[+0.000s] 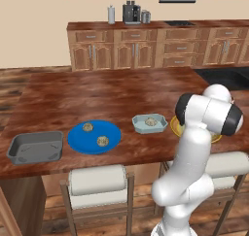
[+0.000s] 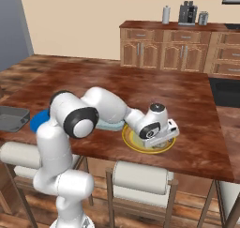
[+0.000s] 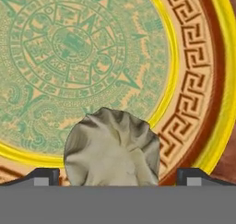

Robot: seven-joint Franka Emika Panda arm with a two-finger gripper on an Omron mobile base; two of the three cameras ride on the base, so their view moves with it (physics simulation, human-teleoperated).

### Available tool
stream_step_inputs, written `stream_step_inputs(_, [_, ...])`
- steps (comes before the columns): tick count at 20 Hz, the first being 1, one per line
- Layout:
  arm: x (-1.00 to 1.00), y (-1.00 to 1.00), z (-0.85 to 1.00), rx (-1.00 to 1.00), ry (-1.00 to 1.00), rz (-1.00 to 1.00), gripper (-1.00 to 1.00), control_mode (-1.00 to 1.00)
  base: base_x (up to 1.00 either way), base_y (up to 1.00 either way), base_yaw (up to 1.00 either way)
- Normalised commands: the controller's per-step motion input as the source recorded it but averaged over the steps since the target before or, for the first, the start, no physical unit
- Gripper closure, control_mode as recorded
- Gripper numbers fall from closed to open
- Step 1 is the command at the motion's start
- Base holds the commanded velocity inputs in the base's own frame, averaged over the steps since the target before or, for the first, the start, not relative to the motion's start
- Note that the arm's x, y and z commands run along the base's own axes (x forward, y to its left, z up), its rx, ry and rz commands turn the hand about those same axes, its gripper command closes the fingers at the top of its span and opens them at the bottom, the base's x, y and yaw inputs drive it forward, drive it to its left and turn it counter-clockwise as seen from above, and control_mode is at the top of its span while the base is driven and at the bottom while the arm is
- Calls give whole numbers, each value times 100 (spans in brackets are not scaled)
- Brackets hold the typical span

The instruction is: Place two dumplings into each of the tupperware containers and then place the containers in the fridge.

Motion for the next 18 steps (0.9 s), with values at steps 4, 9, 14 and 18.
stream_step_inputs(4, [0,-5,-32,0,-3,7,-100,-100,0,0,0])
stream_step_inputs(9, [1,3,-22,-2,-2,7,-100,-100,0,0,0])
stream_step_inputs(14, [0,23,-28,-8,0,3,100,-100,0,0,0])
stream_step_inputs(18, [-21,37,-47,-15,0,0,100,-100,0,0,0])
